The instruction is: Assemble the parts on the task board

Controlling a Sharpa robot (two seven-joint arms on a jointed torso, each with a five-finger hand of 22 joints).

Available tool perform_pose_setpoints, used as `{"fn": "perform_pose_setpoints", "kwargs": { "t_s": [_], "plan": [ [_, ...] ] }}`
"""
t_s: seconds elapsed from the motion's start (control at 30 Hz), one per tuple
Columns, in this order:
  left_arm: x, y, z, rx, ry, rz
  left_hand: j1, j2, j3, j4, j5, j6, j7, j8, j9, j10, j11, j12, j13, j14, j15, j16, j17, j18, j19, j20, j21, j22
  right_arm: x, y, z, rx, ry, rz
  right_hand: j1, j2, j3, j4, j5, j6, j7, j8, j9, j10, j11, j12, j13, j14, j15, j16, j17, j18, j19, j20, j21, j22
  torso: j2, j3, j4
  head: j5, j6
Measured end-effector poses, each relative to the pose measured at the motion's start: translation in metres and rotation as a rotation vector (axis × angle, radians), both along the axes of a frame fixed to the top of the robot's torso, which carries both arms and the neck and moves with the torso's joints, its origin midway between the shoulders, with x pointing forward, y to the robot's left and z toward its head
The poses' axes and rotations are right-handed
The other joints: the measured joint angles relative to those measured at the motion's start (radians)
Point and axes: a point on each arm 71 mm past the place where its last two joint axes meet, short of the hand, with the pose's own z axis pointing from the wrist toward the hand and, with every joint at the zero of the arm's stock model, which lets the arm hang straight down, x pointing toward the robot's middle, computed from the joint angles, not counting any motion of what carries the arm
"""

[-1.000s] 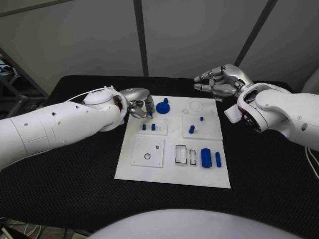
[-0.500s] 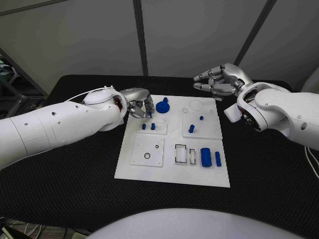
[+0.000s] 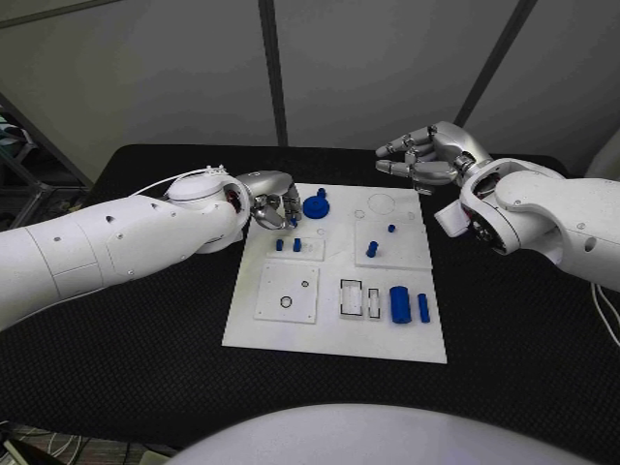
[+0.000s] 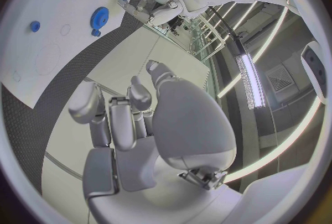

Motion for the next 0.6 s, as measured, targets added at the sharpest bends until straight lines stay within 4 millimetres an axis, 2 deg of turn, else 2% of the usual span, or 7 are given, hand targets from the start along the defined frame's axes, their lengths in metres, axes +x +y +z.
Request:
{"fn": "perform_pose_setpoints", "kwargs": {
  "t_s": [0.6],
  "plan": [
    [0.0006,-0.0008,-0.0026,0.015,0.023,0.000,-0.004,-0.004,0.000,0.000,0.000,0.000,0.000,0.000,0.000,0.004,-0.004,0.000,-0.001,0.000,0.000,0.000,-0.003,0.000,0.000,0.000,0.000,0.000,0.0000,-0.0002,0.0000,0.000,0.000,0.000,0.000,0.000,0.000,0.000,0.000,0.000,0.000,0.000,0.000,0.000,0.000,0.000,0.000,0.000,0.000,0.000,0.000,0.000,0.000,0.000,0.000,0.000,-0.001,0.0001,0.0004,-0.003,-0.002]
  ]
}}
